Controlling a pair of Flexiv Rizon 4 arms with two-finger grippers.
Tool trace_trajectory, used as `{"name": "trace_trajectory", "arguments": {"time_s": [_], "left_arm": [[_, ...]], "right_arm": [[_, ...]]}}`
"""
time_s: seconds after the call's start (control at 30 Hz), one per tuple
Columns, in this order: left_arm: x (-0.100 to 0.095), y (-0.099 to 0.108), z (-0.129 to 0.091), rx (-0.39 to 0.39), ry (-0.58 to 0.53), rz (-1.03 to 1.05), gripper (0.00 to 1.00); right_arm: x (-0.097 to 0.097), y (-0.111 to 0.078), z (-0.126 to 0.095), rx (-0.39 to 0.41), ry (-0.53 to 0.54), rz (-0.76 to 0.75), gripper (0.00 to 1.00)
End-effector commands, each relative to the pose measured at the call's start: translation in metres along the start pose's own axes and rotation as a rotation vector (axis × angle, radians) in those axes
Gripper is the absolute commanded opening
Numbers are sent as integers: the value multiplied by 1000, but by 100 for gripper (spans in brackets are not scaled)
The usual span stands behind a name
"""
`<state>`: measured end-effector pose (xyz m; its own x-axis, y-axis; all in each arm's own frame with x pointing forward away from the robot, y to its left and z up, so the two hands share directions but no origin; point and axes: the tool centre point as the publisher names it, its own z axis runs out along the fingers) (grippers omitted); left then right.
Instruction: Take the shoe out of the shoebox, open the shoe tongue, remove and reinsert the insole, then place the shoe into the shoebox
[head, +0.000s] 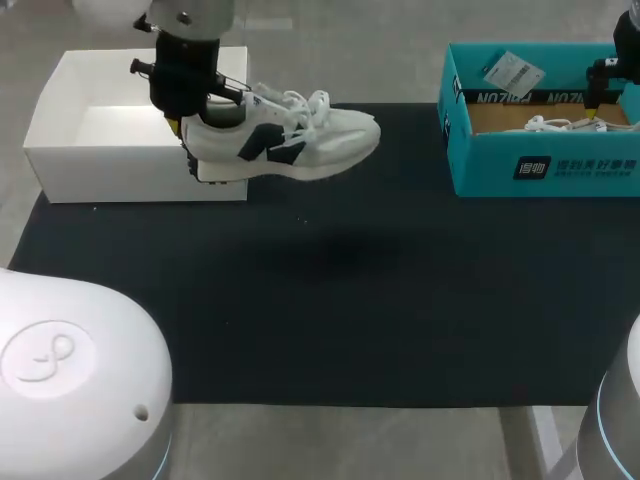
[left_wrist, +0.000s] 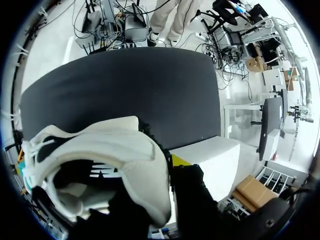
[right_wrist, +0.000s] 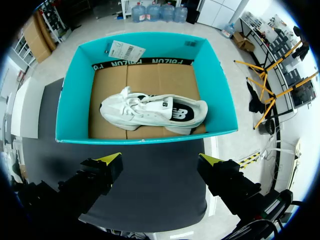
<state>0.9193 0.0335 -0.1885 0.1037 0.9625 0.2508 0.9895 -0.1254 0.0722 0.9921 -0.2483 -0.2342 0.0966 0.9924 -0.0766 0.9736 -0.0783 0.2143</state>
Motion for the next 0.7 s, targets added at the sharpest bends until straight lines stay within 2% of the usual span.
{"name": "trace_trajectory", "arguments": {"time_s": [0.03, 0.17, 0.3, 0.7], "left_arm": [[-18, -19, 7, -130, 33, -19, 0], [-36, -37, 16, -113, 16, -35, 0], [-54, -56, 16, -106, 11, -63, 0], [-89, -103, 21, -58, -19, -93, 0]], "right_arm": [[0, -1, 0, -2, 0, 1, 100], [0, -1, 0, -2, 0, 1, 100], [0, -1, 0, -2, 0, 1, 100], [0, -1, 0, -2, 0, 1, 100]]}}
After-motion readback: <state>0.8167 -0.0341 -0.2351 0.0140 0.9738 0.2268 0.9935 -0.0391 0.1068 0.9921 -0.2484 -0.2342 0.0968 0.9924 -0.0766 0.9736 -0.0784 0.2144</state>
